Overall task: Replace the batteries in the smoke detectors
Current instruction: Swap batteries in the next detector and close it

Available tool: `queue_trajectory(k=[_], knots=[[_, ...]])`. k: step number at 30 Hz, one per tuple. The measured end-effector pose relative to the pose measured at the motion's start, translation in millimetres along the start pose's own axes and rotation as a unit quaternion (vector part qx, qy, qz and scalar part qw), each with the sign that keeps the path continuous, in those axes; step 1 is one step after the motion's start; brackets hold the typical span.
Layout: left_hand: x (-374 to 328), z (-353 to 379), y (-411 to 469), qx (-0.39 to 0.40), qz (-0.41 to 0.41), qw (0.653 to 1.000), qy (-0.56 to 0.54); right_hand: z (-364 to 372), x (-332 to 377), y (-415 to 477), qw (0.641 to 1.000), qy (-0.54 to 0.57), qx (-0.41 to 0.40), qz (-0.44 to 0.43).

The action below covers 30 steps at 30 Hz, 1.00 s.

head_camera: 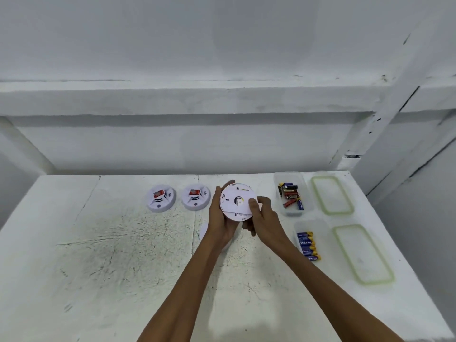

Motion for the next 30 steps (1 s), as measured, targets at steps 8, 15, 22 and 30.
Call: queue_trajectory(k=[8, 15, 22, 30], knots=[[4, -9, 13, 0.037, -0.080, 0.993, -0.076, -4, 43, 2, 0.939, -0.246, -0.060, -0.231], [0, -7, 7, 0.062, -0.086, 0.994, -0.039, 9, 44, 2, 0.931, -0.242, -0.036, -0.271], [8, -9, 23, 0.048, -0.079, 0.995, -0.022, -1, 36, 8, 0.914, -0.296, -0.066, -0.271], [15, -16, 21, 0.022, -0.073, 0.997, -0.016, 5, 25, 7, 0.891, -0.348, -0.068, -0.283]])
Point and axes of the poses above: each hand's wrist, its own y-axis towards the middle knuckle, its own z-axis out of the palm, x = y × z, the point moved 9 cm from there along y, towards the middle knuckle, and after that the axes turned 9 degrees about -z, right-handed, at the moved point
